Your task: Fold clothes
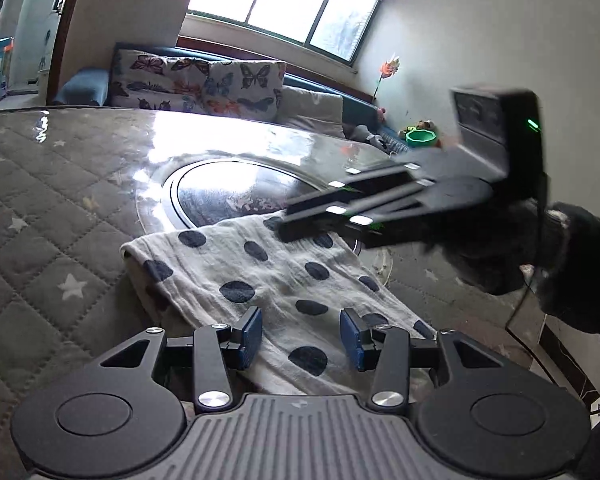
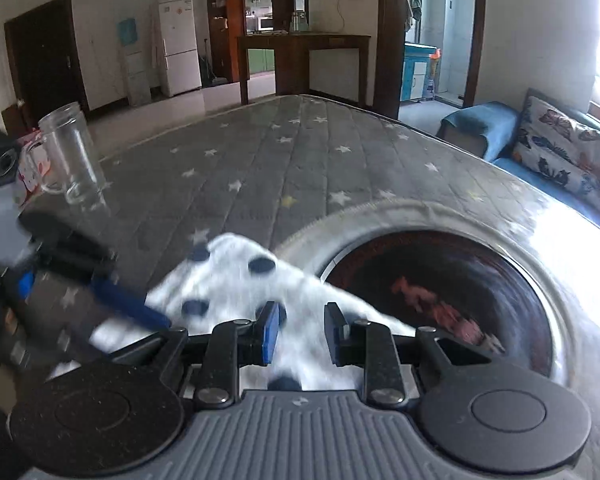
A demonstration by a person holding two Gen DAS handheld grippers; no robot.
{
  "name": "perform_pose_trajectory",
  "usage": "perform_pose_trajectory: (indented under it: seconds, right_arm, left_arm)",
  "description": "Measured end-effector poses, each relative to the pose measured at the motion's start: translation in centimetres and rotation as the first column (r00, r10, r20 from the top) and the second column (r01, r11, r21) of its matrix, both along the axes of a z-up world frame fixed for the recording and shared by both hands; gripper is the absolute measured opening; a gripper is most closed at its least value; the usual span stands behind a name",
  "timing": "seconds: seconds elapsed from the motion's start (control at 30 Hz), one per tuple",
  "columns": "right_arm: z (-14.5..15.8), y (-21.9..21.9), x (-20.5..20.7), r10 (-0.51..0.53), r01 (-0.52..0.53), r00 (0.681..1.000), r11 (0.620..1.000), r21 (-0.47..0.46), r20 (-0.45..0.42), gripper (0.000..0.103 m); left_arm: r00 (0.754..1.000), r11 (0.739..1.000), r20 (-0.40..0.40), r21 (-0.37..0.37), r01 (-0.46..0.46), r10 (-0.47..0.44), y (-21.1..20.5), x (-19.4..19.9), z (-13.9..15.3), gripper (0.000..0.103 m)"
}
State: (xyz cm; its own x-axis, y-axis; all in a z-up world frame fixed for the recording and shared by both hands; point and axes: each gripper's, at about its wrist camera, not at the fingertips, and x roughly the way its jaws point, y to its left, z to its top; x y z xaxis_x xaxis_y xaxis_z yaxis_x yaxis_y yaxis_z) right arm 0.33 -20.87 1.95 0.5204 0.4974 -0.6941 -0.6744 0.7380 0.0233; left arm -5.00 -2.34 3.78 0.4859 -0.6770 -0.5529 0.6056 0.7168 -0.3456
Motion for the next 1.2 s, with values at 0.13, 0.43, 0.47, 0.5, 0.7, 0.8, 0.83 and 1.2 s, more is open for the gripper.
perform_pose_trajectory:
  seconds: [0.13,0.43,0.47,0.5,0.7,0.8,0.83,1.2]
  right_arm:
    - [-1.6,2.0,1.6,0.007,-0.007,1.0,0.999,-0.042,-0.004,0.024]
    - [-0.2,-1.1,1.1,-0.085,0.085,0.996,0.996,0.007,0.002,0.028]
    - [0.1,-1.5,0.2,-0.071,0.071,0.997,0.997,0.01,0.005,0.037]
    - [0.3,-1.9,-0.9,-0.055,0.054,0.998,0.998,0.008,0.008,0.043]
    - [-0.1,-3.3,-6.9,0.005,-0.005,1.0,1.0,-0.019,-0.014,0.054]
    - [-0.6,-3.7,-9.1,0.006,-0.006,1.0,0.999,-0.041,-0.01,0.055]
    - [-0.7,-4.1,-9.8,-0.006,0.006,1.0,0.999,-0.038,-0.001,0.055]
    - [-0.8,-10.9,-12.0,-0.354,0.347,0.932,0.934,0.089,0.077,0.086]
  left_arm:
    - [1.0,1.0,-0.007,0.001,-0.012,0.012,0.3,-0.1,-0.4,0.047]
    - [0.999,0.999,0.0,-0.021,-0.044,0.044,0.7,-0.4,0.4,0.047]
    - [0.999,0.999,0.005,-0.023,-0.043,0.043,0.8,-0.7,0.6,0.047]
    - [0.999,0.999,0.011,-0.017,-0.04,0.04,0.8,-0.9,0.6,0.047]
    - [0.998,0.998,0.02,0.029,-0.052,0.051,0.5,-2.1,0.3,0.047]
    - [0.998,0.997,0.024,0.034,-0.065,0.064,0.7,-2.7,0.3,0.047]
    - [0.997,0.997,0.022,0.033,-0.072,0.072,0.8,-2.9,0.3,0.047]
    - [0.958,0.959,0.064,0.039,-0.281,0.279,3.0,-2.7,1.5,0.063]
